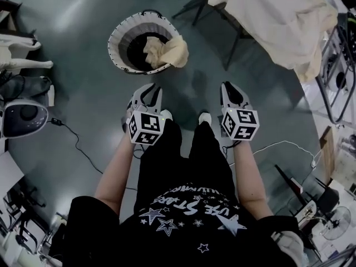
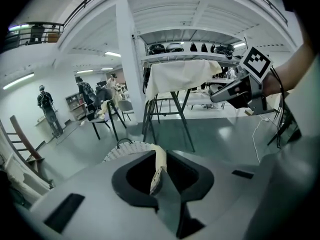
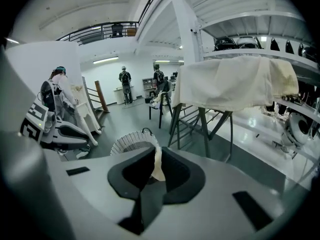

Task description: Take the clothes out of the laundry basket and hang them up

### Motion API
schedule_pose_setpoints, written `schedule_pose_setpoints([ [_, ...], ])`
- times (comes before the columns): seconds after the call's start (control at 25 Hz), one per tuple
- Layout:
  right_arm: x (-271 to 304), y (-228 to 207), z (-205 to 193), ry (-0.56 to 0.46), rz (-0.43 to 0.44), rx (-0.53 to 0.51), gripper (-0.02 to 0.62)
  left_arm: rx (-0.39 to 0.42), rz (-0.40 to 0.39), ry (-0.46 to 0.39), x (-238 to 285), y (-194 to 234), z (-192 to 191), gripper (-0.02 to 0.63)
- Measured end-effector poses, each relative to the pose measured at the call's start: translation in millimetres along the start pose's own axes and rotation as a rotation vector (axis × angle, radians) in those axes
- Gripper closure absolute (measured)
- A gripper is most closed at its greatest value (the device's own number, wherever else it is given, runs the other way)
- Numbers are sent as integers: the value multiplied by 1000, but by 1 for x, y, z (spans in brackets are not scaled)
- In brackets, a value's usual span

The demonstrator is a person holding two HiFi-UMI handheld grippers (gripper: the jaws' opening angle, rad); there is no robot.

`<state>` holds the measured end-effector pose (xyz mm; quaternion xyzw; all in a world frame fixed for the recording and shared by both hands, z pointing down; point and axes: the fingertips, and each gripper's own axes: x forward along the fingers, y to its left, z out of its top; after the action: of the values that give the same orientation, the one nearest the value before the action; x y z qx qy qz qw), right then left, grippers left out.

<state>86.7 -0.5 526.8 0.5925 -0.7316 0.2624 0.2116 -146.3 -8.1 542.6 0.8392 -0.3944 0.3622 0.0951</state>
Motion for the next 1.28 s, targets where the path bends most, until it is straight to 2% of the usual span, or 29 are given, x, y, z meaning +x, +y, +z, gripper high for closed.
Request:
schedule_pose_setpoints([
  [0.24, -4, -15, -29, 24, 56, 8, 548, 16, 11, 48, 19, -32, -7, 504],
  [0.68, -12, -93, -87, 53, 165, 4, 549, 76, 52, 93, 75, -141, -8, 473],
  [1.04, 33, -135, -158, 129, 233, -29, 549, 65, 23, 193, 173, -198, -66, 434],
  [1.28, 78, -157, -206, 168, 224, -13, 550, -34, 2, 209, 255, -203, -119, 399],
])
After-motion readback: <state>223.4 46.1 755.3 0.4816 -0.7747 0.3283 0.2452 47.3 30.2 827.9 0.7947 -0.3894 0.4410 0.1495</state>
